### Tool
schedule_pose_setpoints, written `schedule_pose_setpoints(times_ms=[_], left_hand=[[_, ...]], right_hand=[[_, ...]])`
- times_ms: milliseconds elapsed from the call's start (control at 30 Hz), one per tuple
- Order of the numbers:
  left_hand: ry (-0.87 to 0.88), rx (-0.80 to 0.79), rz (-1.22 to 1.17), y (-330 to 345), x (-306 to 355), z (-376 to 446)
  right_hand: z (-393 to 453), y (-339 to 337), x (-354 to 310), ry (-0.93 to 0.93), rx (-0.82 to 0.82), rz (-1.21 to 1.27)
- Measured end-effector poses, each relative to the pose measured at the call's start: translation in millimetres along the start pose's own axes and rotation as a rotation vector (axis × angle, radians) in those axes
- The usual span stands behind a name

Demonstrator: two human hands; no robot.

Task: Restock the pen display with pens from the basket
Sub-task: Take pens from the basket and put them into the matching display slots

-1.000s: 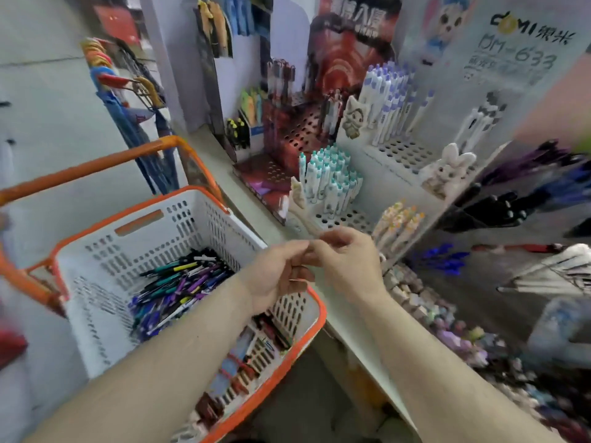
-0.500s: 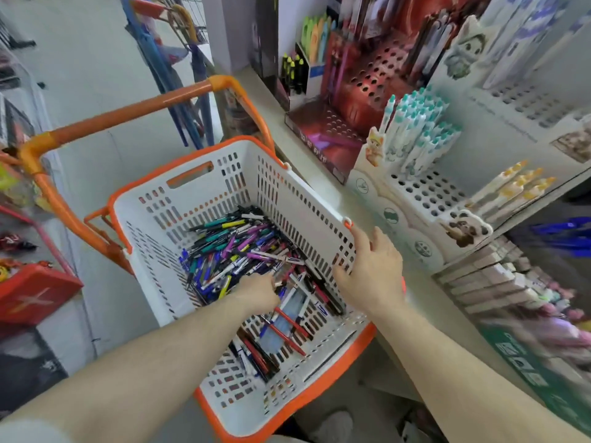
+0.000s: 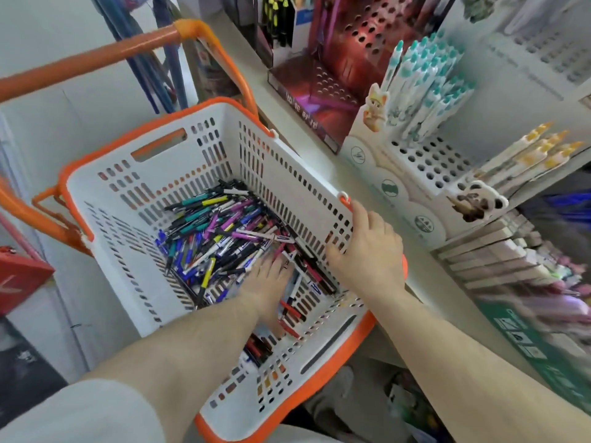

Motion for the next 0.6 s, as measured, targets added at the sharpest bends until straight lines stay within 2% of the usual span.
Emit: schedule_pose_setpoints(times_ms=[133, 300, 367, 467, 600], left_hand=[[0.125, 0.163, 0.115, -8, 21, 9], [0.220, 0.115, 0.233, -5, 21, 27], [0.282, 0.168, 0.218, -10, 27, 28], [0.476, 0.251, 0.248, -11, 49, 14], [0.396, 0.247, 0.213, -4, 51, 10]], right_hand=[[0, 3, 2, -0.003, 0.020, 0.011], [-1, 4, 3, 0.006, 0.030, 0.020], [0, 4, 4, 0.007, 0.032, 0.021], [0, 5, 4, 0.010, 0.030, 0.013], [1, 4, 4, 0.012, 0.017, 0.000]])
Point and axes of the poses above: each hand's wrist, its own z-axis towards the middle knuckle, its own y-axis out of the palm, x = y × z, the point moved 5 cm from there along z, towards the middle knuckle, and after that the axes turned 9 degrees about x, right-handed, at the moved point
